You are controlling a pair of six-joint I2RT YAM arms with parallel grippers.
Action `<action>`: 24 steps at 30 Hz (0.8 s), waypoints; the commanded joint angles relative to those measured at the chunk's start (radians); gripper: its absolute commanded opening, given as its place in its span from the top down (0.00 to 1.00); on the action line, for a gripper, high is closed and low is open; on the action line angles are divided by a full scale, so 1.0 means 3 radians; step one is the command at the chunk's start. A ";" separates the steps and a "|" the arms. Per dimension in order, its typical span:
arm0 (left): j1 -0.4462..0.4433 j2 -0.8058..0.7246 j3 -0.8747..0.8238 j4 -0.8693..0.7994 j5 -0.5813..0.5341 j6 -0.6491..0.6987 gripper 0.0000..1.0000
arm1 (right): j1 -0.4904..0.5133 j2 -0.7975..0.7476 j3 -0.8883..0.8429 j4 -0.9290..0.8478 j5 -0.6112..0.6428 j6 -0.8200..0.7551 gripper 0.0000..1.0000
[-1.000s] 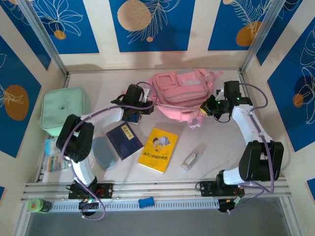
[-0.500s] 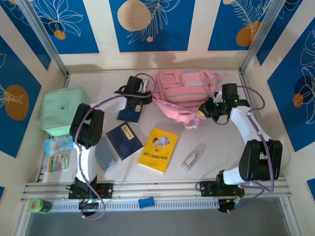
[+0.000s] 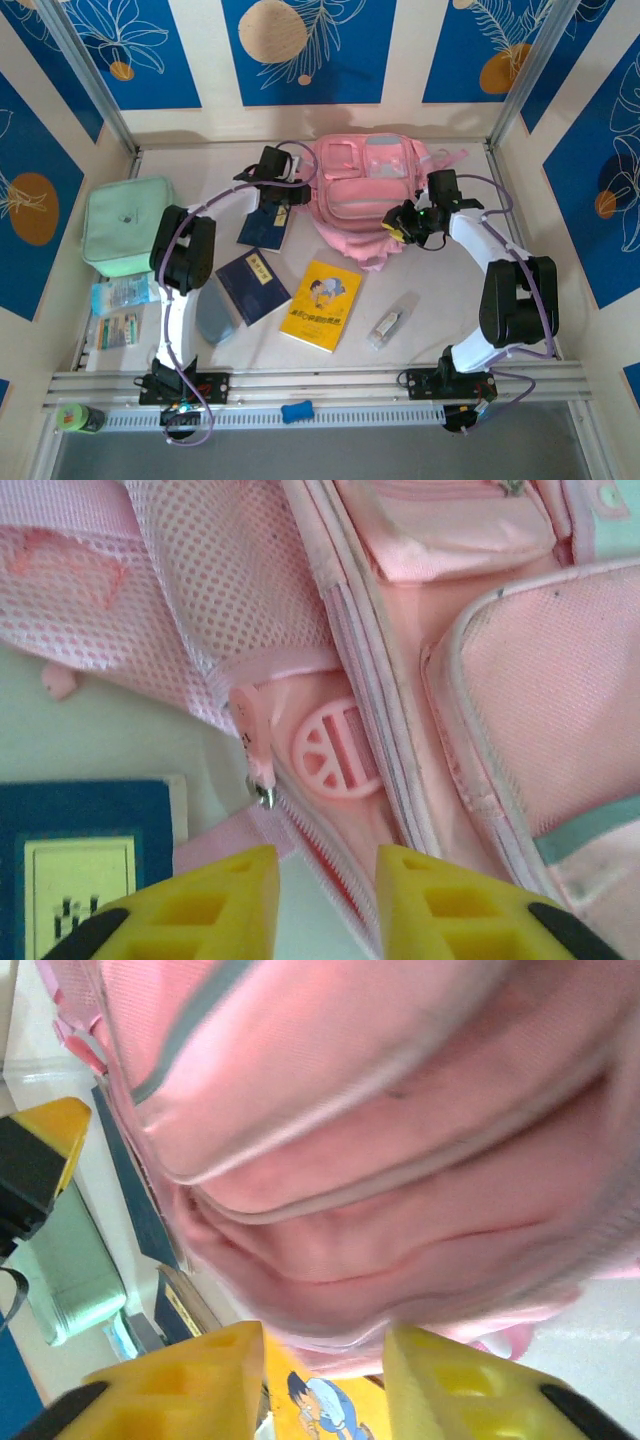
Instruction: Pack the student bag
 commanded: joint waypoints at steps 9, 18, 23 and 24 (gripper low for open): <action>-0.0161 -0.1575 -0.1562 0.0080 0.0298 -0.0262 0.51 | 0.0325 -0.0689 0.0005 -0.0525 0.0029 -0.0365 0.33; -0.0810 -0.2088 -0.2166 -0.0327 0.0053 -0.0404 0.40 | 0.1045 -0.0940 -0.0577 -0.0521 0.0029 -0.0127 0.25; -0.0965 -0.1965 -0.2375 -0.0140 -0.0029 -0.0671 0.37 | 0.1387 -0.0910 -0.0967 -0.0141 0.0098 0.0181 0.26; -0.0975 -0.1931 -0.2394 -0.0105 -0.0038 -0.0693 0.37 | 0.1435 -0.0896 -0.1024 -0.0051 0.0126 0.0224 0.27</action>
